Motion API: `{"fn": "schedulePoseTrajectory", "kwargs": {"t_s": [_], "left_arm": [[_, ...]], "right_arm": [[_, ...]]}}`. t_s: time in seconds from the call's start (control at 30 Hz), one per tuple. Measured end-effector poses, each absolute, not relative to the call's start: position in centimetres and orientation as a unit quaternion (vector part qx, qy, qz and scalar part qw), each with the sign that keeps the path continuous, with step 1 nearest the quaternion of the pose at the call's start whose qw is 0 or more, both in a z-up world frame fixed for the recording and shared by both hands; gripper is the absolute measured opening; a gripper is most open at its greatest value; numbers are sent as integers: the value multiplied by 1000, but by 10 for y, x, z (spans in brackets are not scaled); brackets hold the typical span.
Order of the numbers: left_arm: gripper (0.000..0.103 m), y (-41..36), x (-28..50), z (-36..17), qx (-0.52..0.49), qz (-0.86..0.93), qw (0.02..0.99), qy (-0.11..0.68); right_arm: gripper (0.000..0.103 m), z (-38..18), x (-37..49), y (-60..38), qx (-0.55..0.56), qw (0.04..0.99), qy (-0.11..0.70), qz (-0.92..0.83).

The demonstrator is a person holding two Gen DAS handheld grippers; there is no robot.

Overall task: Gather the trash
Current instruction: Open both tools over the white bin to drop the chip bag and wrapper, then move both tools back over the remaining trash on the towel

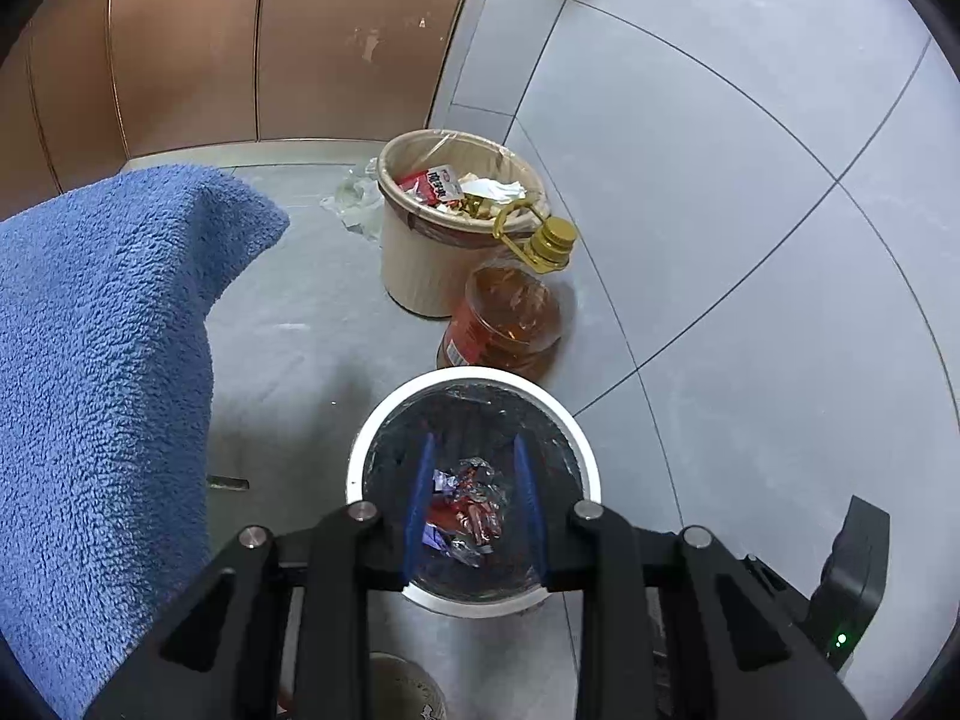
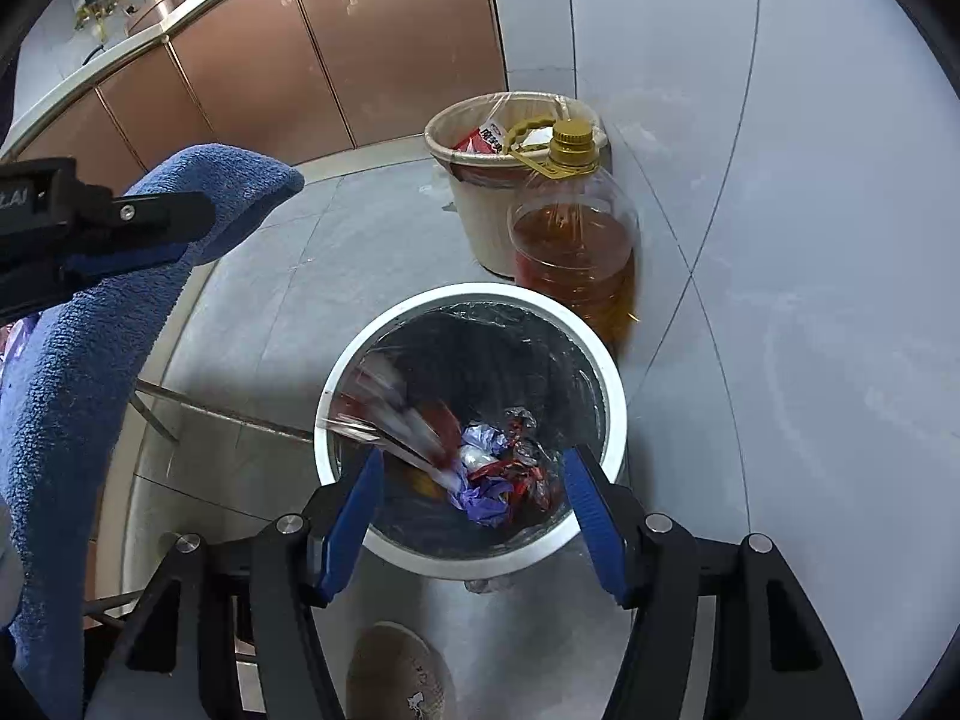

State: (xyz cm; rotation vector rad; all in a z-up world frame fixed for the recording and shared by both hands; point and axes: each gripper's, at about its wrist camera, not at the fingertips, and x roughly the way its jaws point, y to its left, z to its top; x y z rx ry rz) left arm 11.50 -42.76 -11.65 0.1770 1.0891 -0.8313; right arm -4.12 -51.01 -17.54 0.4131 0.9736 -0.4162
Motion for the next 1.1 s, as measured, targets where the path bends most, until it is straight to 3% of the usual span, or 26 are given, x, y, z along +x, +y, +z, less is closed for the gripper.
{"fn": "schedulePoseTrajectory", "kwargs": {"t_s": [0.23, 0.37, 1.1], "left_arm": [[27, -408, 102, -94, 78, -386, 782, 483], [35, -391, 94, -79, 77, -382, 793, 467], [35, -221, 75, -25, 20, -300, 860, 412]], "right_arm": [[65, -141, -54, -485, 159, 852, 447, -221], [66, -117, -62, -463, 133, 864, 430, -226], [66, -38, -78, -352, 23, 915, 368, -165]]}}
